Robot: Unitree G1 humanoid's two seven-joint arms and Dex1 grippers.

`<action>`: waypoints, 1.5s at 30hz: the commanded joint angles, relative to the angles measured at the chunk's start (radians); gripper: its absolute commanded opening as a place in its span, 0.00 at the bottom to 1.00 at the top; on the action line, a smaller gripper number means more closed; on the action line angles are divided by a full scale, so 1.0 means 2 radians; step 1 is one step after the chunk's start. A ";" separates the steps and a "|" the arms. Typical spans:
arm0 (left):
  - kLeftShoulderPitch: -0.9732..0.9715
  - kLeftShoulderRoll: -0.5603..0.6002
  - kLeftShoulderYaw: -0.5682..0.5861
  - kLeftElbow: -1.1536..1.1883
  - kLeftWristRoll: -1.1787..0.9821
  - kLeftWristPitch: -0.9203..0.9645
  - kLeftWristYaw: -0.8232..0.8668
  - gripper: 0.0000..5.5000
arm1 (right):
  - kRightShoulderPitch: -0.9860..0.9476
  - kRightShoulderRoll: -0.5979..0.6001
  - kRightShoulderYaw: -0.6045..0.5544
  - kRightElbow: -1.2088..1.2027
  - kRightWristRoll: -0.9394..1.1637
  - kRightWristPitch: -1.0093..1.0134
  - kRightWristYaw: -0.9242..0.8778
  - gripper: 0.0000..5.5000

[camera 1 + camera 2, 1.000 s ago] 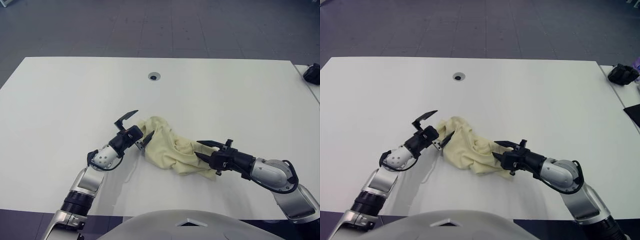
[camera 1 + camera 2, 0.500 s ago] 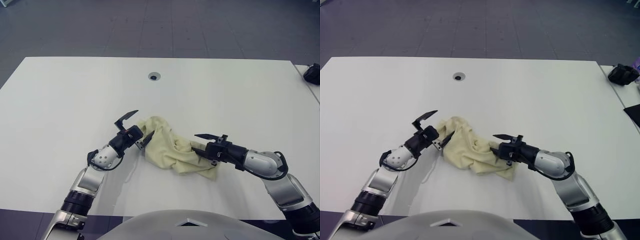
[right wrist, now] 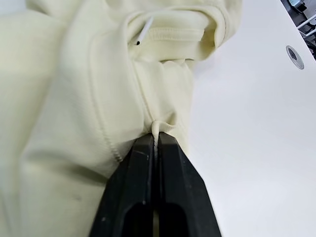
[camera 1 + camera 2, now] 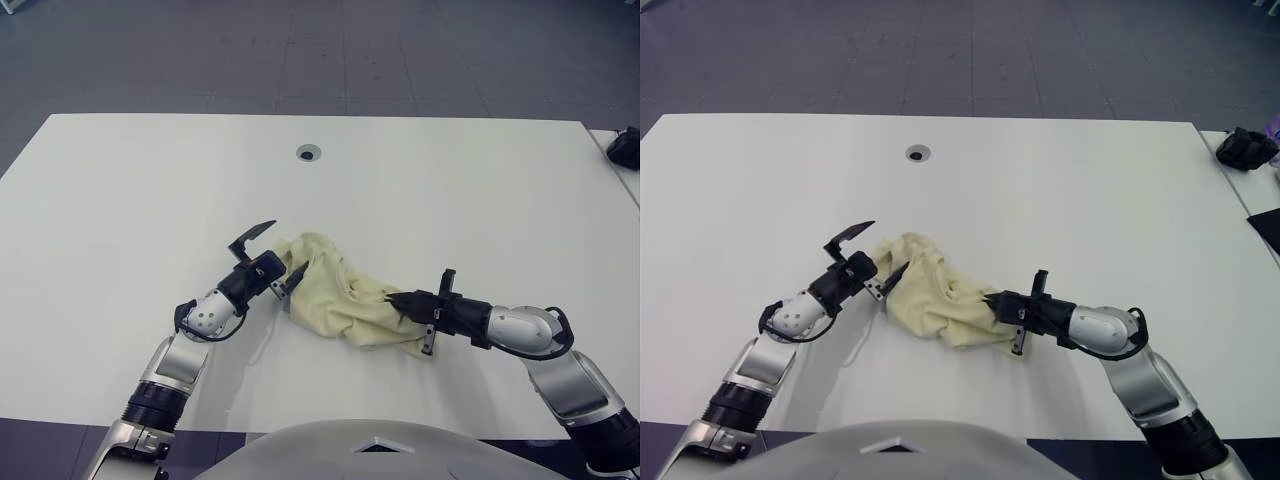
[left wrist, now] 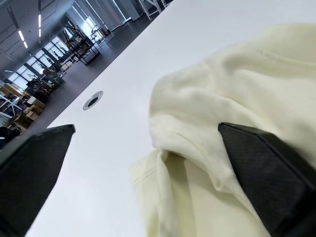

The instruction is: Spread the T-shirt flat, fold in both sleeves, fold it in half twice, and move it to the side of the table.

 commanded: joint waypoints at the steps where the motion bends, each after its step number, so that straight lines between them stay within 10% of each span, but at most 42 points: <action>1: 0.023 0.010 -0.003 0.010 0.010 0.017 -0.009 0.98 | 0.023 -0.013 -0.037 -0.069 0.037 0.020 0.008 0.00; 10: 0.107 0.116 0.110 -0.245 -0.247 0.161 -0.163 0.98 | 0.036 -0.071 -0.136 -0.118 0.080 -0.018 0.044 0.00; 16: -0.051 0.157 0.158 -0.230 -0.391 0.290 -0.218 0.98 | -0.122 -0.050 -0.149 -0.059 0.065 -0.065 -0.009 0.00; 23: -0.166 0.154 0.094 -0.087 -0.337 0.237 -0.328 0.98 | -0.037 -0.083 -0.090 -0.180 0.102 -0.119 0.055 0.00; 36: -0.348 0.085 -0.047 0.142 -0.190 0.008 -0.542 0.98 | 0.032 -0.143 -0.057 0.002 0.011 -0.337 0.113 0.00; 45: -0.419 -0.005 -0.049 0.390 -0.093 -0.076 -0.386 0.95 | -0.134 -0.055 -0.076 -0.006 0.047 -0.129 0.022 0.00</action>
